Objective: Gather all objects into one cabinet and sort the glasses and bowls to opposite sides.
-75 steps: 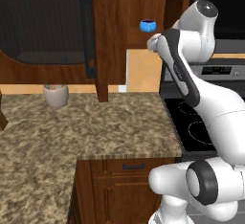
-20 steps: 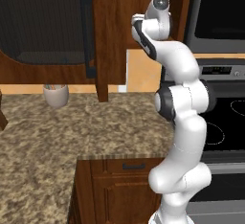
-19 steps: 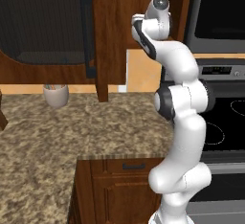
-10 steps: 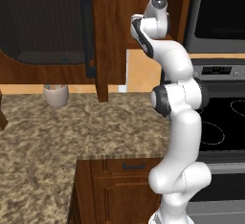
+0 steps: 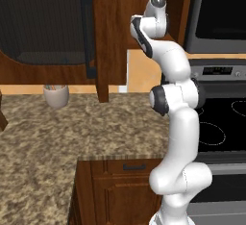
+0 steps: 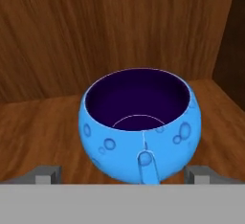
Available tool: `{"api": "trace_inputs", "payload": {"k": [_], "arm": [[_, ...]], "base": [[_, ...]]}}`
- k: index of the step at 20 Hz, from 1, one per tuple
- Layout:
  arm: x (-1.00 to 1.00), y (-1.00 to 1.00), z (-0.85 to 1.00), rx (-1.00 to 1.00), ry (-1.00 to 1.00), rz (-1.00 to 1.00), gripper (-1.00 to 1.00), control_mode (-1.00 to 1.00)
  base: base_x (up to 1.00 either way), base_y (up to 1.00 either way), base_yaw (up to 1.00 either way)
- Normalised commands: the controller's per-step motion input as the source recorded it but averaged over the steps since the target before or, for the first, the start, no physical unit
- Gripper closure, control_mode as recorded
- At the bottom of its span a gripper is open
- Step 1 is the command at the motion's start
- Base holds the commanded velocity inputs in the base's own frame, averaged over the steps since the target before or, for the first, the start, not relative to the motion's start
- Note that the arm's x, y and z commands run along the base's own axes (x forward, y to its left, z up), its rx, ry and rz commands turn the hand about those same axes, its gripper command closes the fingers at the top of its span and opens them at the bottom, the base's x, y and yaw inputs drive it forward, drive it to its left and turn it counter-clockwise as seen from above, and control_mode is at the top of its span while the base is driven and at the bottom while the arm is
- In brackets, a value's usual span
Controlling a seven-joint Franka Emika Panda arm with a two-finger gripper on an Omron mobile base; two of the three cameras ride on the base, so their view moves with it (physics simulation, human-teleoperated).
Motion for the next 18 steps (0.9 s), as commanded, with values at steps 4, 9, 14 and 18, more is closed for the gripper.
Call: {"api": "trace_inputs", "payload": {"k": [4, 9, 14, 18], "arm": [[0.16, 0.00, -0.13, 0.03, 0.00, 0.00, -1.00, -1.00], [0.16, 0.00, 0.00, 0.03, 0.00, 0.00, -1.00, -1.00], [0.01, -0.06, 0.00, 0.03, 0.00, 0.00, 1.00, -1.00], [0.00, -0.08, 0.00, 0.02, 0.00, 0.00, 1.00, -1.00]], "base": [[0.00, 0.00, 0.00], [0.00, 0.00, 0.00], [0.00, 0.00, 0.00], [0.00, 0.00, 0.00]]}}
